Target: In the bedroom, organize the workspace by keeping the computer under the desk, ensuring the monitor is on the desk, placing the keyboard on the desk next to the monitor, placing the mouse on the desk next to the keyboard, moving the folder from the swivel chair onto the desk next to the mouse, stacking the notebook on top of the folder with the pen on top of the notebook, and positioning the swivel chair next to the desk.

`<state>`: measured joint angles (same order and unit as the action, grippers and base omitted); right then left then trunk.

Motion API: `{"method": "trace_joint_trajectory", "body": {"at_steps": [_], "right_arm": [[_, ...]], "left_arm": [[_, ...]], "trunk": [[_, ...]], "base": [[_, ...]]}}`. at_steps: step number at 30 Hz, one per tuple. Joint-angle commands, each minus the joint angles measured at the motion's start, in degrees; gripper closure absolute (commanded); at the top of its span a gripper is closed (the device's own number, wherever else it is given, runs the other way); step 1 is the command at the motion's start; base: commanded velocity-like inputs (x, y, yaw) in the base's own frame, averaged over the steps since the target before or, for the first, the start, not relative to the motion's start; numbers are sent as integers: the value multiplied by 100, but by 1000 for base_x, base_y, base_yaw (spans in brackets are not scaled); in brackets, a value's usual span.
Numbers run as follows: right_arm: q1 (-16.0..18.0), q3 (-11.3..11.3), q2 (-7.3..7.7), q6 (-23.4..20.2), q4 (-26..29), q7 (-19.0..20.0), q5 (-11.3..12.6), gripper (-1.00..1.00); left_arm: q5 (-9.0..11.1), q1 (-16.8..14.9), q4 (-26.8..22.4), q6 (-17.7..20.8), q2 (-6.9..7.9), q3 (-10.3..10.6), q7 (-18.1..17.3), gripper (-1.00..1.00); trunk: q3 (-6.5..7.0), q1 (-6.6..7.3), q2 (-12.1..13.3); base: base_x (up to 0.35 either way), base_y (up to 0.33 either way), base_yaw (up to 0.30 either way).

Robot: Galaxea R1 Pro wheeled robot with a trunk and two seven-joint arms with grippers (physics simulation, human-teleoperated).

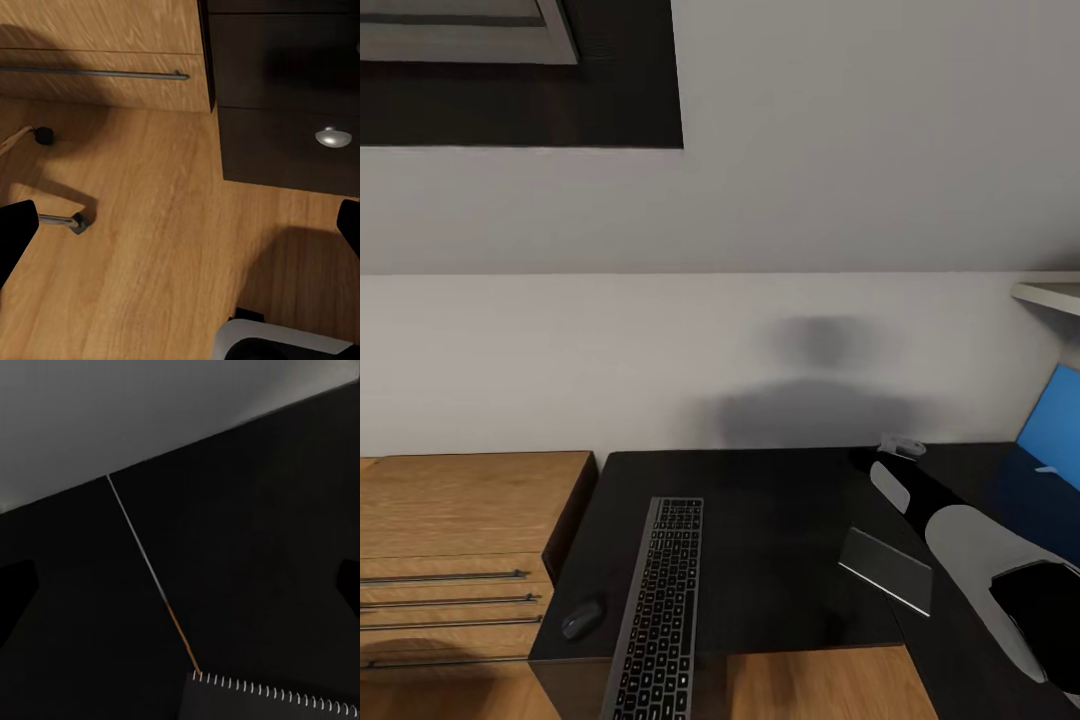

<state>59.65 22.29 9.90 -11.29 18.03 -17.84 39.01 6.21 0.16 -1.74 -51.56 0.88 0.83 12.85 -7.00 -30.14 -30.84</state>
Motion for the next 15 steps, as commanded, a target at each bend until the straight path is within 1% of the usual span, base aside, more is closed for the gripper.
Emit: {"method": "trace_joint_trajectory", "body": {"at_steps": [1,5,8,12,13,15], "right_arm": [[3,-43,5,-41,90,-45,37,-100],[3,-246,6,-56,284,-57,31,-100],[3,-281,10,-52,318,-57,29,-100],[3,-300,12,-49,331,-55,28,-100],[3,-303,12,-49,329,-55,24,-100],[3,-303,12,-47,325,-54,22,-100]], "left_arm": [[57,2,-10,-12,0,14,-28,-100],[56,2,-10,-12,0,14,-28,-100],[52,2,-13,-12,-3,15,-33,-100],[45,2,-15,-7,-59,20,-45,-100],[41,2,-14,-5,-112,19,-55,-100],[40,2,-13,-4,-128,17,-56,-100]], "trunk": [[-28,-25,-51],[-100,-113,-211],[-154,-179,-331],[-226,-267,-492],[-244,-289,-532],[-280,-333,-612]], "base": [[0,0,0],[0,0,0],[0,0,0],[0,0,0],[0,0,0],[0,0,0]]}}
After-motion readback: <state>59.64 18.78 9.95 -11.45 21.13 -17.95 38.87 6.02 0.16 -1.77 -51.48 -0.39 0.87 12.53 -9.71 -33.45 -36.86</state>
